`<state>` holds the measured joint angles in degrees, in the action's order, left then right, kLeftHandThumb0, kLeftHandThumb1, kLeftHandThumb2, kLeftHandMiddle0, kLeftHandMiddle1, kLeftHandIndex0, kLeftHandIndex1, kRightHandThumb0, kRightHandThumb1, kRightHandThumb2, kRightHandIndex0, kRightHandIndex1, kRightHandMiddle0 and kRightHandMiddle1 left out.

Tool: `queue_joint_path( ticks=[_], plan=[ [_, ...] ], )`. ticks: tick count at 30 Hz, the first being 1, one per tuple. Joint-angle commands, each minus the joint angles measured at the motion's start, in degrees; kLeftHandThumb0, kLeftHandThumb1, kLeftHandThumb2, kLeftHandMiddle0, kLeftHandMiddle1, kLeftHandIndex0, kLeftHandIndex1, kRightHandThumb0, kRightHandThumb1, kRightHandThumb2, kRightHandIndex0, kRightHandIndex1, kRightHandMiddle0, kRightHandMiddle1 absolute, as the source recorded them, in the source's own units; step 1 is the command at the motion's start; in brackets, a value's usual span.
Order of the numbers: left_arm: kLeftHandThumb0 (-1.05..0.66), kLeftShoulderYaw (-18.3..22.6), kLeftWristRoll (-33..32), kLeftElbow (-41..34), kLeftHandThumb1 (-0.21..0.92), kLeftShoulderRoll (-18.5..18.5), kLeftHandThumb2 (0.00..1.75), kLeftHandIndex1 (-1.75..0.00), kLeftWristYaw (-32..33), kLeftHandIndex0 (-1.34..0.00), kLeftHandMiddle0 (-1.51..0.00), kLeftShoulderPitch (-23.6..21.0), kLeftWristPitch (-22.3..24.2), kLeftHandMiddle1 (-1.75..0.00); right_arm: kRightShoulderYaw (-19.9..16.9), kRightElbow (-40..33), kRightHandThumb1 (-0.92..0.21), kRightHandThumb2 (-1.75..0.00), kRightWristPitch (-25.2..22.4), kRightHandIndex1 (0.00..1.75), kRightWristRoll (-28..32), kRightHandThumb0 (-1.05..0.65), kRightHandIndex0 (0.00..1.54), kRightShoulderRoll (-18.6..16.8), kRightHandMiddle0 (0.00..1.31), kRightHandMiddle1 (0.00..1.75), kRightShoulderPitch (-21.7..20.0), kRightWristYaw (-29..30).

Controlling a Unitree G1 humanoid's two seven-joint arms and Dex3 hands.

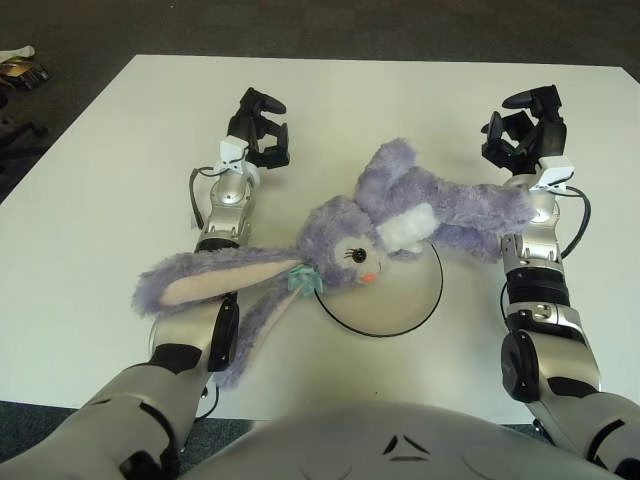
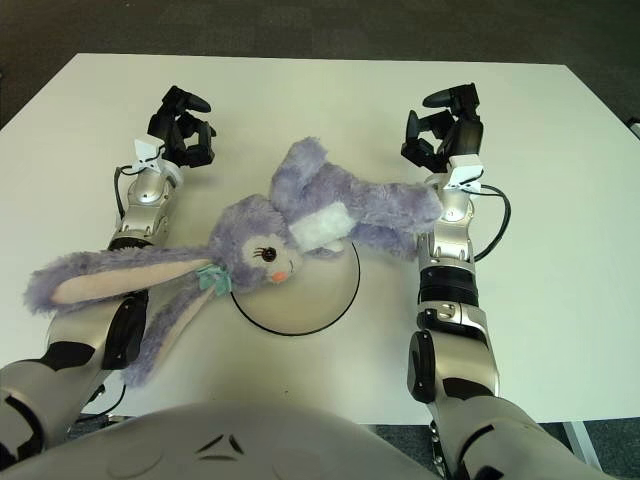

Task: Put the doll into the plate.

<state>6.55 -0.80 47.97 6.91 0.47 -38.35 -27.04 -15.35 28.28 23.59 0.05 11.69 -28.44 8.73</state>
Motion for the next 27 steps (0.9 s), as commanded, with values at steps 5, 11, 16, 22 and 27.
queue_joint_path(
  ticks=[5,11,16,22,27],
  plan=[
    [-0.01,0.9,-1.5,4.6,0.42,0.3,1.21,-1.75,-2.4,-0.41,-0.43,-2.4,-2.0,-1.75,-0.4,4.4,-0.48,-1.06,4.6,1.53,1.6,-0.01,0.61,-0.1,0.27,1.75,-1.0,-0.1],
    [-0.01,1.0,-1.7,6.3,0.41,0.5,1.22,-1.75,-3.5,-0.42,-0.44,-2.5,-1.3,-1.75,-0.4,5.8,-0.47,-1.08,4.4,1.53,2.2,-0.01,0.62,-0.2,0.28,1.75,-0.5,-0.1],
    [-0.01,1.3,-1.7,7.7,0.4,0.9,1.23,-1.75,-4.5,-0.43,-0.44,-2.1,-1.0,-1.75,-0.3,5.0,-0.5,-1.02,2.7,1.49,3.0,-0.01,0.59,-1.0,0.3,1.75,0.7,-0.2],
    [-0.01,1.9,-2.2,9.7,0.39,1.1,1.24,-1.75,-5.7,-0.43,-0.45,-1.7,-1.5,-1.75,-0.4,4.4,-0.54,-0.96,0.6,1.46,3.9,-0.01,0.54,-1.5,0.33,1.75,1.9,-0.2],
    [-0.01,2.7,-2.9,10.6,0.38,1.0,1.26,-1.75,-6.5,-0.44,-0.46,-1.6,-1.8,-1.75,-0.4,4.2,-0.57,-0.92,-1.1,1.45,4.6,-0.01,0.5,-1.8,0.35,1.75,2.8,-0.5]
  ],
)
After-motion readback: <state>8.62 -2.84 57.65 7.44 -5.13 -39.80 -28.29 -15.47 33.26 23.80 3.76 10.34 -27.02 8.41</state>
